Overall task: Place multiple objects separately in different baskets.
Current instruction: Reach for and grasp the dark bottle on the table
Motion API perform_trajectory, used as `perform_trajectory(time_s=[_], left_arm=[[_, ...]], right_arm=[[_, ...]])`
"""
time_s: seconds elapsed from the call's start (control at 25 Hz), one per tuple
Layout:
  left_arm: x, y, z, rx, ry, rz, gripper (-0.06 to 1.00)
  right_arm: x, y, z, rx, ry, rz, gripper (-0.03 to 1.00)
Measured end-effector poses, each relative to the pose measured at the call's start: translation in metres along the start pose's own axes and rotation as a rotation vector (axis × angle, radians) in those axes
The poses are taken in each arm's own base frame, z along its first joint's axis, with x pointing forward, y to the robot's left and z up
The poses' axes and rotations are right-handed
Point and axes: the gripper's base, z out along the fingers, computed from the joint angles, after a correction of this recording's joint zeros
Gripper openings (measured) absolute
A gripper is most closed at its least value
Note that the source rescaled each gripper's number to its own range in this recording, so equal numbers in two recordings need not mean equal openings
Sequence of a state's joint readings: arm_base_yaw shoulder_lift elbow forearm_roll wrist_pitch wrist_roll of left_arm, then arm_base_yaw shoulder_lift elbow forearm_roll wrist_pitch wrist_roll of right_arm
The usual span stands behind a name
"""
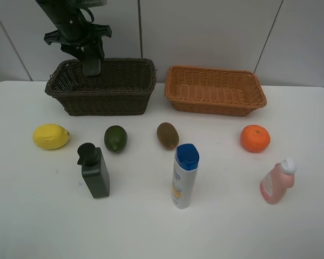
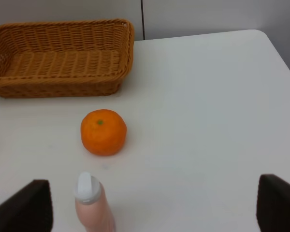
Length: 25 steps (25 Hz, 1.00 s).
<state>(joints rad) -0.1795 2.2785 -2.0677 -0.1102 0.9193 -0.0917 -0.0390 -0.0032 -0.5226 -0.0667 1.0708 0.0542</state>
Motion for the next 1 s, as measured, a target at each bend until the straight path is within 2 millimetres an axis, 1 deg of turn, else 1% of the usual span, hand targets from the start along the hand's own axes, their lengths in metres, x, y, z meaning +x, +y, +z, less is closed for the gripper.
perform_trajectory(time_s=[0.04, 0.08, 0.12, 0.2, 0.28, 0.4, 0.48, 0.6, 0.68, 0.76, 0.8, 0.88, 0.96, 1.0], left_arm=[[-0.004, 0.000, 0.001, -0.004, -0.015, -0.003, 0.55], [-0.007, 0.000, 0.002, -0.005, -0.025, -0.017, 0.73], [-0.009, 0.000, 0.003, -0.005, -0.028, -0.033, 0.86], [-0.009, -0.001, 0.000, -0.006, -0.014, -0.080, 0.96], [-0.007, -0.002, -0.005, -0.007, 0.037, -0.115, 0.99], [-0.003, -0.004, -0.019, -0.005, 0.128, -0.132, 1.00], [-0.005, -0.007, -0.028, 0.015, 0.131, -0.140, 1.00], [-0.006, -0.016, -0.040, 0.099, 0.123, -0.174, 1.00], [-0.002, -0.026, -0.050, 0.170, 0.138, -0.187, 1.00], [0.011, -0.039, -0.062, 0.200, 0.167, -0.158, 1.00], [0.021, -0.046, -0.070, 0.197, 0.187, -0.138, 1.00], [0.045, -0.058, -0.085, 0.176, 0.229, -0.093, 1.00], [0.076, -0.072, -0.103, 0.146, 0.270, -0.029, 1.00], [0.090, -0.077, -0.108, 0.134, 0.292, -0.002, 1.00]], right_arm=[[0.000, 0.000, 0.000, 0.000, 0.000, 0.000, 1.00], [0.000, 0.000, 0.000, 0.000, 0.000, 0.000, 1.00], [0.000, 0.000, 0.000, 0.000, 0.000, 0.000, 1.00], [0.000, 0.000, 0.000, 0.000, 0.000, 0.000, 1.00], [0.000, 0.000, 0.000, 0.000, 0.000, 0.000, 1.00], [0.000, 0.000, 0.000, 0.000, 0.000, 0.000, 1.00], [0.000, 0.000, 0.000, 0.000, 0.000, 0.000, 1.00], [0.000, 0.000, 0.000, 0.000, 0.000, 0.000, 1.00], [0.000, 0.000, 0.000, 0.000, 0.000, 0.000, 1.00], [0.000, 0.000, 0.000, 0.000, 0.000, 0.000, 1.00], [0.000, 0.000, 0.000, 0.000, 0.000, 0.000, 1.00], [0.000, 0.000, 0.000, 0.000, 0.000, 0.000, 1.00], [0.000, 0.000, 0.000, 0.000, 0.000, 0.000, 1.00], [0.000, 0.000, 0.000, 0.000, 0.000, 0.000, 1.00]])
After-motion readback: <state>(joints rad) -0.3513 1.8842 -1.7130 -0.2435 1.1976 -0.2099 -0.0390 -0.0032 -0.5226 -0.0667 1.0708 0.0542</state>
